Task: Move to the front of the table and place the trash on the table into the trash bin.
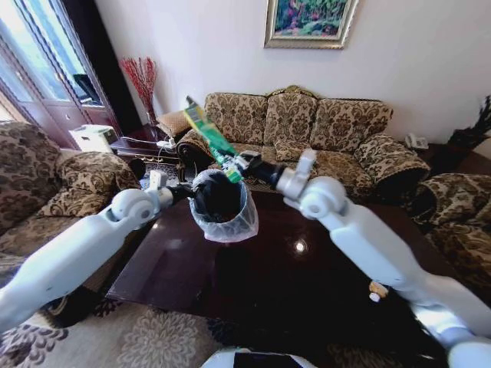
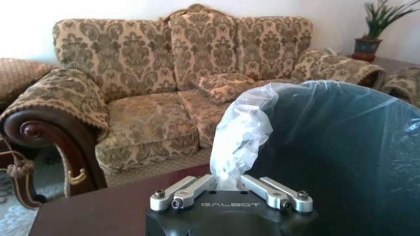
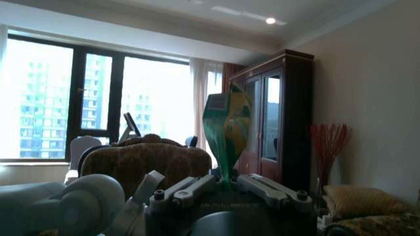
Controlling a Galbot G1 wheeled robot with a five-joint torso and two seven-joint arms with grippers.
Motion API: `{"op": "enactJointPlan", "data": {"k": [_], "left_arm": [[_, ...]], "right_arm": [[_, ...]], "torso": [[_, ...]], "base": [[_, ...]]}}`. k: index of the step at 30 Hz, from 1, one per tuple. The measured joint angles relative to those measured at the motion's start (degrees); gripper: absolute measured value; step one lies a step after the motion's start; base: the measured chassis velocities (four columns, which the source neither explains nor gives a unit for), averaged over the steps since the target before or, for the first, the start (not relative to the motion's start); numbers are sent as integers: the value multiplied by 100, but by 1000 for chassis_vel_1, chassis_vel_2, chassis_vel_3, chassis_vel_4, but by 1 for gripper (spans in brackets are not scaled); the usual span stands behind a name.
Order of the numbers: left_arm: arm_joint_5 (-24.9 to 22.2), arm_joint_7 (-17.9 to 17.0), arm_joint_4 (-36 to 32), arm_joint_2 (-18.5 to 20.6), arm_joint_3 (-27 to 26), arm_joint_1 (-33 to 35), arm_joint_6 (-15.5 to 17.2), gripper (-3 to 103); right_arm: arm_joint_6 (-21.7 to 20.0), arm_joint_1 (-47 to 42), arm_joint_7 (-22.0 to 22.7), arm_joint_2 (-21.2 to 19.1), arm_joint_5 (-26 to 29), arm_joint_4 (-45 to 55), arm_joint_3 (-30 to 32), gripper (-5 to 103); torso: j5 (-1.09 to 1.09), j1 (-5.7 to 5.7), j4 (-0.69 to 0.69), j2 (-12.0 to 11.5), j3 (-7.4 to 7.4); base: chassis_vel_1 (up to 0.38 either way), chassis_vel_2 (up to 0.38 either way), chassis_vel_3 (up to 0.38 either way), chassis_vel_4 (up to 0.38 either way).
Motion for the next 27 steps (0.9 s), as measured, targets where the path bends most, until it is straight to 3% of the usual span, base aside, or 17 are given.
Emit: {"op": "enactJointPlan", "data": {"k": [3, 4, 8, 15, 25, 27], "left_arm": [[66, 2, 292, -137, 100, -176, 0, 2], [17, 0, 354, -203, 104, -224, 42, 2], [-235, -32, 112, -257, 104, -198, 148, 2], [-395, -167, -210, -261, 87, -115, 171, 2], [-505, -190, -504, -181, 46, -18, 216, 2], [-508, -193, -512, -172, 42, -18, 219, 2]], "right_arm": [[-206, -41, -16, -205, -12, 95, 129, 0], [-15, -76, -76, -356, -114, 107, 124, 0], [58, -325, -233, -433, -338, 73, 168, 0], [182, -775, -400, -435, -784, 9, 153, 0], [275, -835, -292, -152, -1191, -282, 38, 0], [273, -837, -270, -143, -1358, -338, 30, 10]], "torso": [[-2, 0, -3, 0, -1], [-1, -1, -4, 1, -1], [0, -2, -1, 0, -1], [-2, -3, -2, 1, -2], [-1, -3, 1, 1, -2], [-1, -3, -1, 1, -2]], "base": [[0, 0, 0, 0], [0, 0, 0, 0], [0, 0, 0, 0], [0, 0, 0, 0], [0, 0, 0, 0], [0, 0, 0, 0]]}}
